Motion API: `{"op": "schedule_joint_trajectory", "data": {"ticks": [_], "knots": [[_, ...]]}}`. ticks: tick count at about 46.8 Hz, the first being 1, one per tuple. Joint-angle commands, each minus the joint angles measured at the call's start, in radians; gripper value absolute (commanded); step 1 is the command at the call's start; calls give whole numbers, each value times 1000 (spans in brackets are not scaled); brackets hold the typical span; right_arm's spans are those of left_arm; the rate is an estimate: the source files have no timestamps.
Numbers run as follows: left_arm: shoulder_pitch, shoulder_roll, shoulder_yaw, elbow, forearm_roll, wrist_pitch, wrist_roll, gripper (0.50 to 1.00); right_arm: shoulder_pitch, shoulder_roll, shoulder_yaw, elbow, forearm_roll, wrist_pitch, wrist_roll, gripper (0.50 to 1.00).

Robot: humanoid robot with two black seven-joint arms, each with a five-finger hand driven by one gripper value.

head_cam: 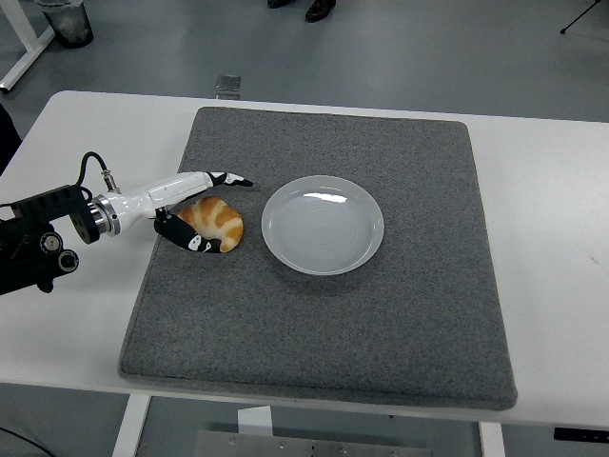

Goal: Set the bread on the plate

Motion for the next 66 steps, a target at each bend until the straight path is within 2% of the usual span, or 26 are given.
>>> {"op": "schedule_joint_trajectory", "data": {"ticks": [1, 11, 16, 23, 28, 32, 37, 66], "knots": [[8, -10, 0, 17, 0, 16, -2, 977, 0, 0, 0, 0, 0, 0, -1, 952], [19, -58, 0, 84, -2, 54, -25, 973, 0, 0, 0, 0, 0, 0, -1, 952], [25, -64, -1, 91, -2, 62, -29, 951, 0, 0, 0, 0, 0, 0, -1, 952], [27, -63, -1, 91, -3, 70, -35, 814, 0, 0, 0, 0, 0, 0, -1, 952], [27, -60, -1, 89, -3, 70, -35, 765, 0, 0, 0, 0, 0, 0, -1, 952], [25, -58, -3, 88, -3, 70, -35, 669, 0, 0, 0, 0, 0, 0, -1, 952], [21, -53, -3, 83, -3, 70, -35, 506, 0, 0, 0, 0, 0, 0, -1, 952], [7, -40, -29, 83, -23, 87, -35, 500, 0, 0, 0, 0, 0, 0, -1, 952]]}}
